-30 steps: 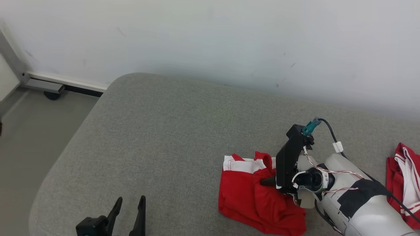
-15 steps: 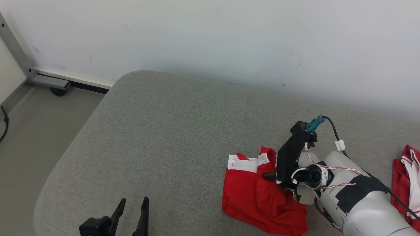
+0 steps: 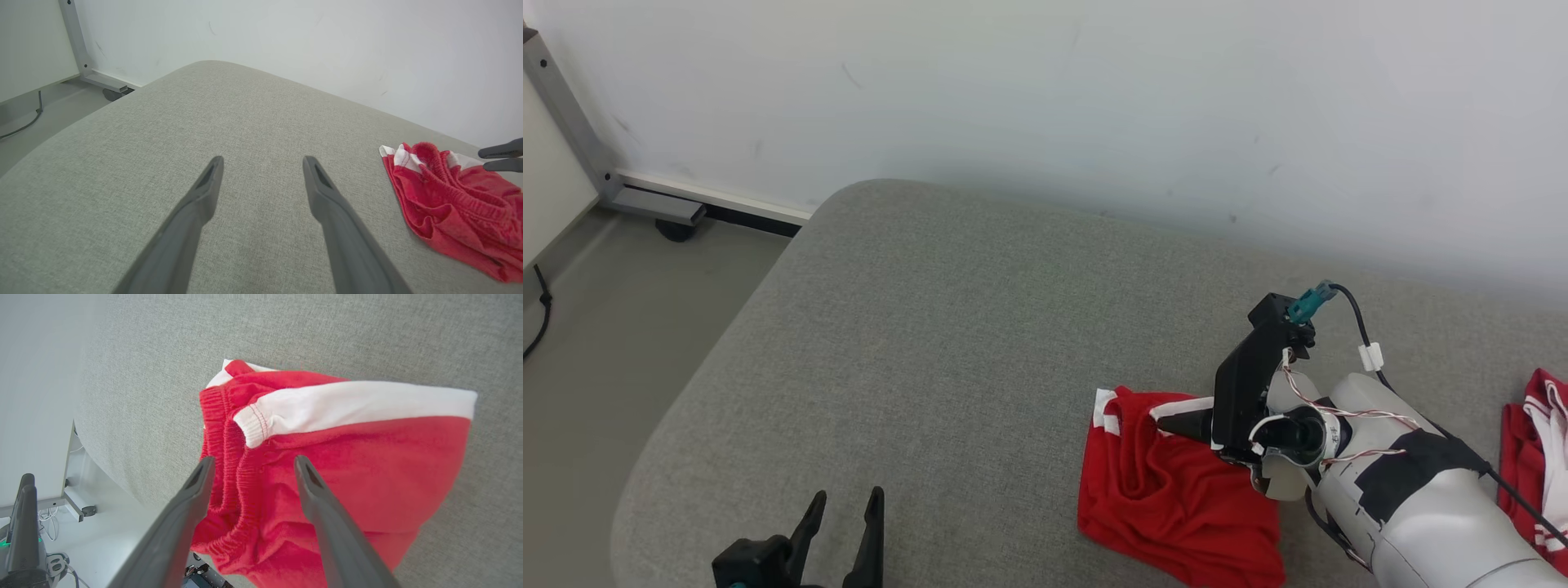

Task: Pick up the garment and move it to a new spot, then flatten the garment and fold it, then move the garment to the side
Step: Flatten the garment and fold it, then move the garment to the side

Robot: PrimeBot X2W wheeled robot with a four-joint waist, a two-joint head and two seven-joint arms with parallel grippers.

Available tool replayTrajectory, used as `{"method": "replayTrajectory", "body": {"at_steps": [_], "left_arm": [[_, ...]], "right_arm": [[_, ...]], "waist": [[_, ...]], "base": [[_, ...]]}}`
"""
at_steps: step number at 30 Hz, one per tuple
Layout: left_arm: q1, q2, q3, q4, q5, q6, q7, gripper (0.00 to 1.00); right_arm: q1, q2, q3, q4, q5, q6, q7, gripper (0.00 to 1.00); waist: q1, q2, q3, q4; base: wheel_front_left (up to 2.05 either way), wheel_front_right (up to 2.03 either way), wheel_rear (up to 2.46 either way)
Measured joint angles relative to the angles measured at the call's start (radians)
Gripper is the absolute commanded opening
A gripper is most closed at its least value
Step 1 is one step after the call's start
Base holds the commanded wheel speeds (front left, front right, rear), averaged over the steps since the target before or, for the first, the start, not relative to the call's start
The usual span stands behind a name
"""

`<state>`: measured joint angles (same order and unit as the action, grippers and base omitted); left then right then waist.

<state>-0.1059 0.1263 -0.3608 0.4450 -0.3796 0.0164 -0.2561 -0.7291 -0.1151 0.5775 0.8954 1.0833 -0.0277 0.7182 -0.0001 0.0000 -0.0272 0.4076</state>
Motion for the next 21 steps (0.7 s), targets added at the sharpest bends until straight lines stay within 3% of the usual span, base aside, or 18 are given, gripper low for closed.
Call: {"method": "replayTrajectory", "body": {"at_steps": [10,15,21], "left_arm": [[0.037,0.018,0.022,-0.013,0.003,0.000,0.000,1.00],[0.042,0.022,0.032,-0.033,0.009,0.001,0.000,1.00],[0.041,0.026,0.036,-0.053,0.015,0.001,0.000,1.00]], "right_arm": [[0.010,-0.051,-0.014,-0.056,-0.014,0.072,-0.087,1.00],[0.056,-0.106,-0.012,-0.091,-0.043,0.082,-0.135,1.00],[0.111,-0.126,0.002,-0.133,-0.060,0.091,-0.168,1.00]], "waist": [[0.0000,0.0000,-0.014,-0.047],[0.0001,0.0000,-0.012,-0.079],[0.0001,0.0000,-0.002,-0.113]], "base": [[0.00,0.00,0.00],[0.00,0.00,0.00],[0.00,0.00,0.00]]}}
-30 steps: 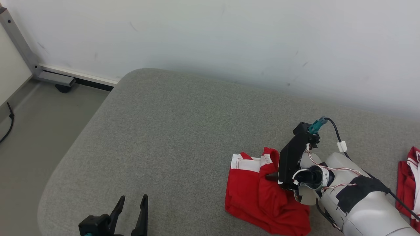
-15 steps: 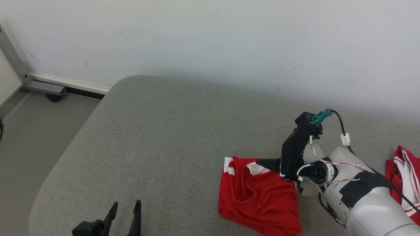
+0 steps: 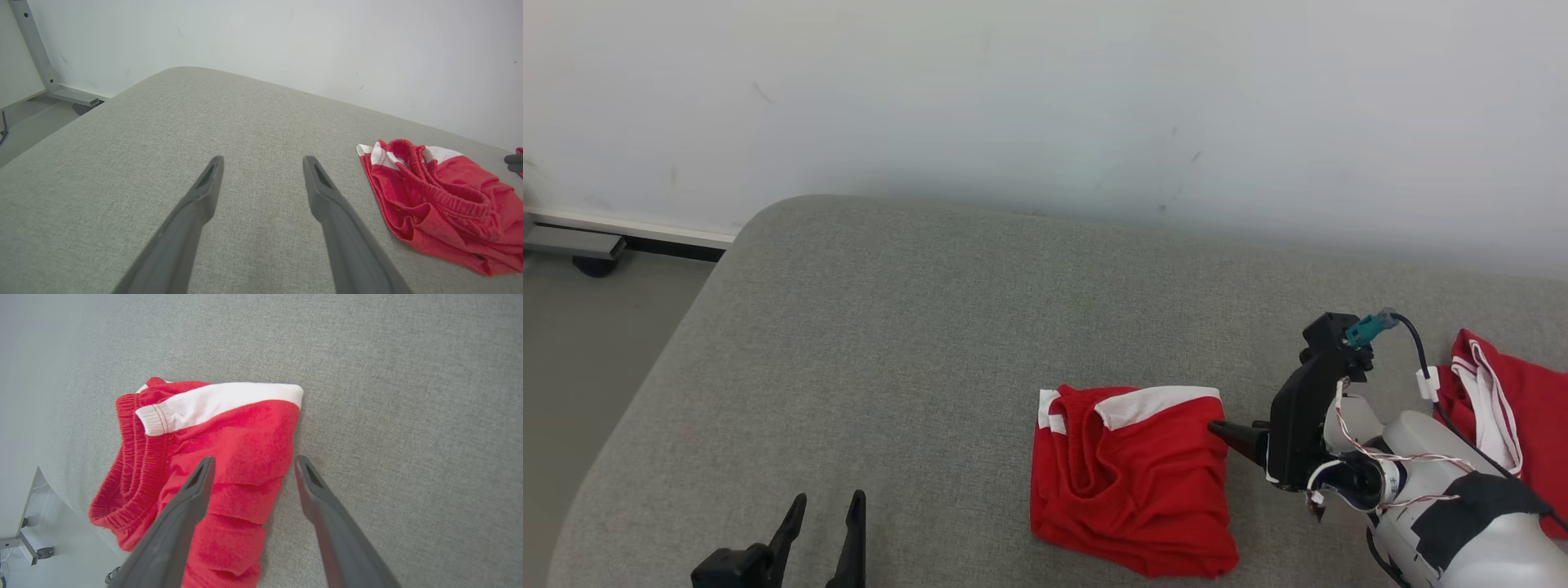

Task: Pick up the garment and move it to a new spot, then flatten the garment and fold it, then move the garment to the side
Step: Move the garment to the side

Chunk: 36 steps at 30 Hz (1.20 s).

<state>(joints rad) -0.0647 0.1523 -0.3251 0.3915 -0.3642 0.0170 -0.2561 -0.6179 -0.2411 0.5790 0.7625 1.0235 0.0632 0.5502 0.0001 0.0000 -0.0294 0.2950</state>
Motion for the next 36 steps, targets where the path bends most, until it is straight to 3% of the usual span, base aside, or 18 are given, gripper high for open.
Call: {"method": "replayTrajectory", "body": {"at_steps": [12,32,33,34,35,36], "left_arm": [[-0.010,-0.014,-0.010,-0.015,0.027,-0.009,0.000,1.00],[-0.024,-0.045,-0.013,0.007,0.030,-0.017,0.000,1.00],[-0.024,-0.046,-0.013,0.007,0.030,-0.017,0.000,1.00],[-0.024,-0.048,-0.012,0.009,0.030,-0.017,0.000,1.00],[-0.024,-0.048,-0.012,0.010,0.030,-0.017,0.000,1.00],[-0.024,-0.049,-0.012,0.011,0.030,-0.017,0.000,1.00]], "right_arm": [[0.035,-0.010,0.001,-0.009,-0.004,-0.012,-0.003,1.00],[0.008,0.006,0.058,0.069,-0.005,-0.075,0.161,1.00],[0.007,0.007,0.063,0.074,-0.005,-0.081,0.172,0.90],[0.001,0.010,0.066,0.079,-0.005,-0.084,0.190,0.45],[-0.005,0.012,0.067,0.081,-0.004,-0.088,0.199,0.27],[-0.007,0.016,0.067,0.082,-0.004,-0.090,0.207,0.00]], "waist": [[0.0000,0.0000,0.013,0.015],[0.0000,0.0000,0.025,0.099],[0.0000,0.0000,0.024,0.101],[0.0000,0.0000,0.025,0.104],[0.0000,0.0000,0.024,0.104],[0.0000,0.0000,0.024,0.105]], "base": [[0.00,0.00,0.00],[0.00,0.00,0.00],[0.00,0.00,0.00],[0.00,0.00,0.00],[0.00,0.00,0.00],[0.00,0.00,0.00]]}}
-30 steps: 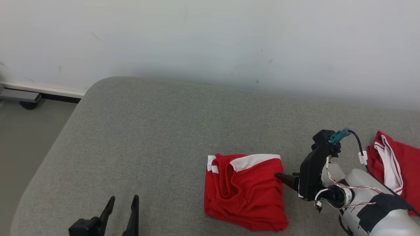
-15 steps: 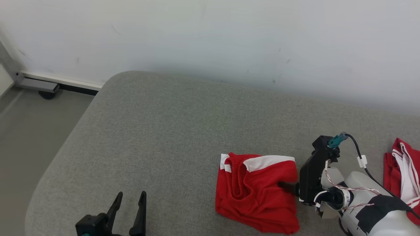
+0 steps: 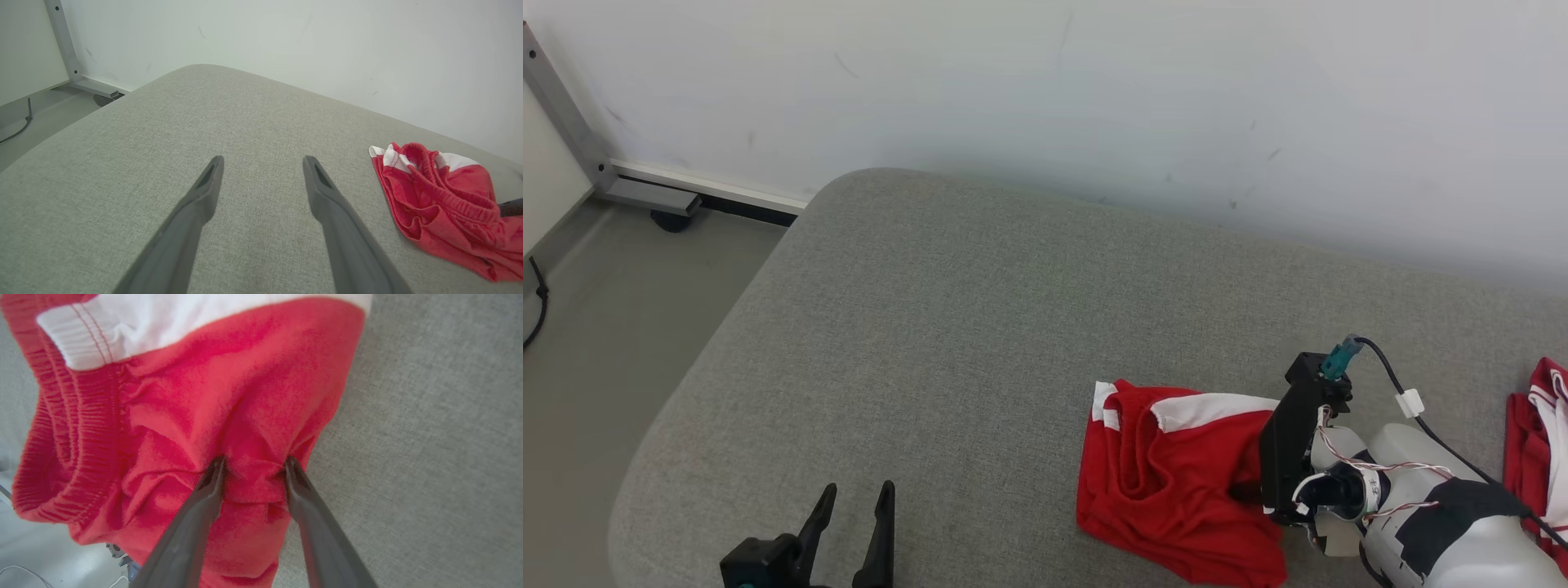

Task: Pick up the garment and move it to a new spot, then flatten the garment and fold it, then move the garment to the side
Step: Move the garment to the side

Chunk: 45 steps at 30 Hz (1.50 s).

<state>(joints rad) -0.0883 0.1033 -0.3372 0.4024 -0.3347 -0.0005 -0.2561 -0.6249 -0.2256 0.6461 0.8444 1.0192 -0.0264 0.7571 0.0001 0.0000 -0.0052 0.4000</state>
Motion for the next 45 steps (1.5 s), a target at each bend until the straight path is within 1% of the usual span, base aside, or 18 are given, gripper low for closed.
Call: {"method": "replayTrajectory", "body": {"at_steps": [8,18,23,30,32,36,41,45], "left_arm": [[0.002,0.000,0.014,0.001,0.000,0.000,0.000,1.00],[0.003,0.002,0.025,0.001,0.004,-0.001,0.000,1.00],[0.009,0.002,0.026,0.000,0.009,-0.001,0.000,1.00],[0.023,0.003,0.028,-0.007,0.010,-0.002,0.000,1.00],[0.024,0.005,0.029,-0.010,0.011,-0.009,0.000,1.00],[0.023,0.013,0.031,-0.017,0.017,-0.010,0.000,1.00],[0.022,0.015,0.029,-0.031,0.022,-0.019,0.000,1.00],[0.020,0.017,0.026,-0.033,0.026,-0.027,0.000,1.00]], "right_arm": [[-0.001,0.015,-0.019,0.009,0.018,-0.004,0.017,0.00],[-0.043,0.010,-0.041,-0.001,0.028,0.027,-0.001,0.00],[-0.083,-0.016,-0.056,-0.006,0.028,0.035,-0.009,0.00],[-0.132,-0.078,-0.061,-0.007,0.011,0.044,-0.017,0.00],[-0.149,-0.094,-0.065,-0.003,0.008,0.044,-0.018,0.00],[-0.193,-0.116,-0.071,0.014,0.000,0.041,-0.017,0.00],[-0.240,-0.139,-0.073,0.036,-0.019,0.026,-0.017,0.00],[-0.271,-0.156,-0.070,0.057,-0.036,0.026,-0.009,0.00]], "waist": [[0.0000,0.0000,-0.001,-0.006],[-0.0001,0.0000,-0.010,-0.041],[-0.0002,0.0000,-0.017,-0.072],[-0.0002,0.0000,-0.018,-0.122],[-0.0002,0.0000,-0.016,-0.137],[-0.0001,0.0000,-0.009,-0.167],[-0.0001,0.0000,0.006,-0.200],[-0.0001,0.0000,0.023,-0.222]], "base": [[0.00,0.00,0.00],[0.00,0.00,0.00],[0.00,0.00,0.00],[0.00,0.00,0.00],[0.00,0.00,0.00],[0.00,0.00,0.00],[0.00,0.00,0.00],[0.00,0.00,0.00]]}}
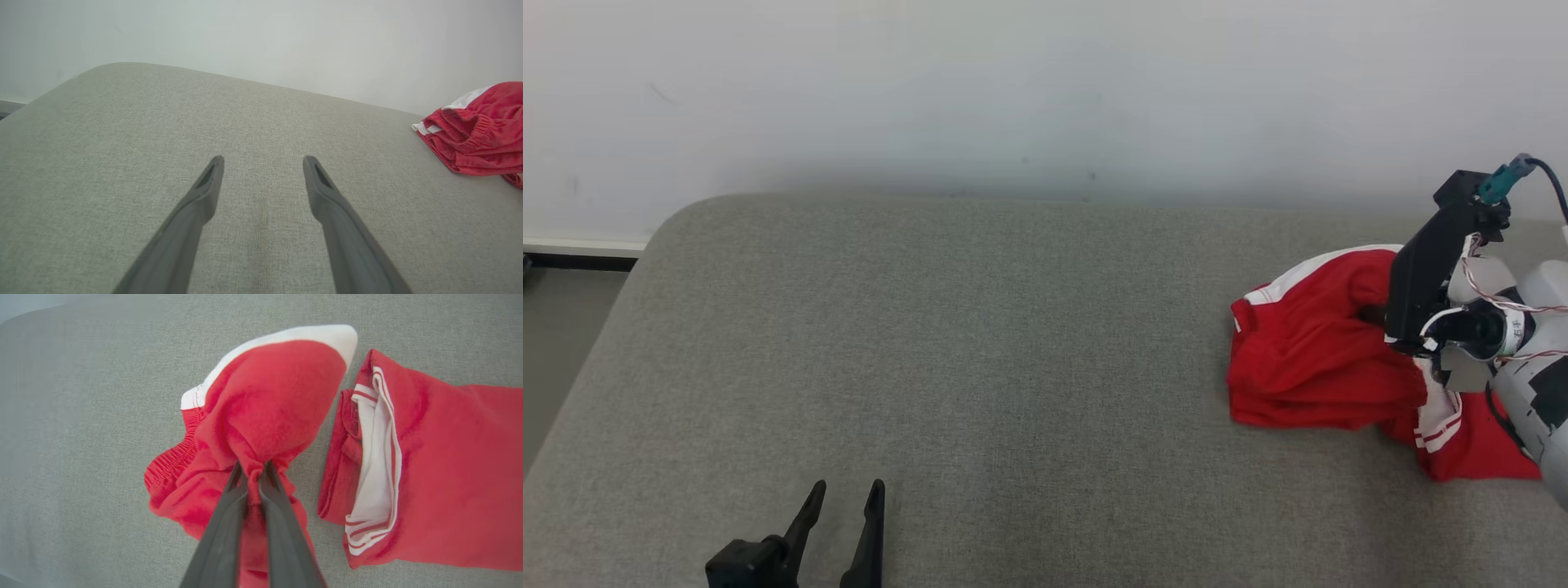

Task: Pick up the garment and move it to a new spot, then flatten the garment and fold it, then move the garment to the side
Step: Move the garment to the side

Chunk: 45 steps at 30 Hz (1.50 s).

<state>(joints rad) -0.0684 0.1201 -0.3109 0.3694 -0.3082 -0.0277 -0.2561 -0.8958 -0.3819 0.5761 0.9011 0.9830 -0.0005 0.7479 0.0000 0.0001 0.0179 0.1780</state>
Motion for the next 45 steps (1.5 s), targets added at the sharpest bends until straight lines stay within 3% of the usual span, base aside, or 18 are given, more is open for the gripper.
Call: {"method": "replayTrajectory", "body": {"at_steps": [10,30,39,45], "left_arm": [[-0.016,0.008,-0.006,-0.008,0.023,-0.017,0.000,1.00],[-0.067,0.009,-0.028,-0.021,0.036,-0.035,0.000,1.00],[-0.091,0.008,-0.044,-0.021,0.044,-0.045,0.000,1.00],[-0.101,0.009,-0.046,-0.021,0.044,-0.053,0.000,1.00]], "right_arm": [[-0.065,-0.070,0.011,0.043,-0.046,0.000,-0.001,0.00],[-0.149,-0.139,0.040,0.107,-0.122,0.014,-0.071,0.00],[-0.158,-0.185,0.082,0.135,-0.186,0.014,-0.107,0.00],[-0.152,-0.203,0.113,0.160,-0.225,-0.005,-0.123,0.00]], "waist": [[0.0000,0.0000,0.049,-0.039],[0.0001,0.0001,0.126,-0.115],[0.0001,0.0000,0.151,-0.108],[0.0001,0.0001,0.173,-0.086]], "base": [[0.00,0.00,0.00],[0.00,0.00,0.00],[0.00,0.00,0.00],[0.00,0.00,0.00]]}}
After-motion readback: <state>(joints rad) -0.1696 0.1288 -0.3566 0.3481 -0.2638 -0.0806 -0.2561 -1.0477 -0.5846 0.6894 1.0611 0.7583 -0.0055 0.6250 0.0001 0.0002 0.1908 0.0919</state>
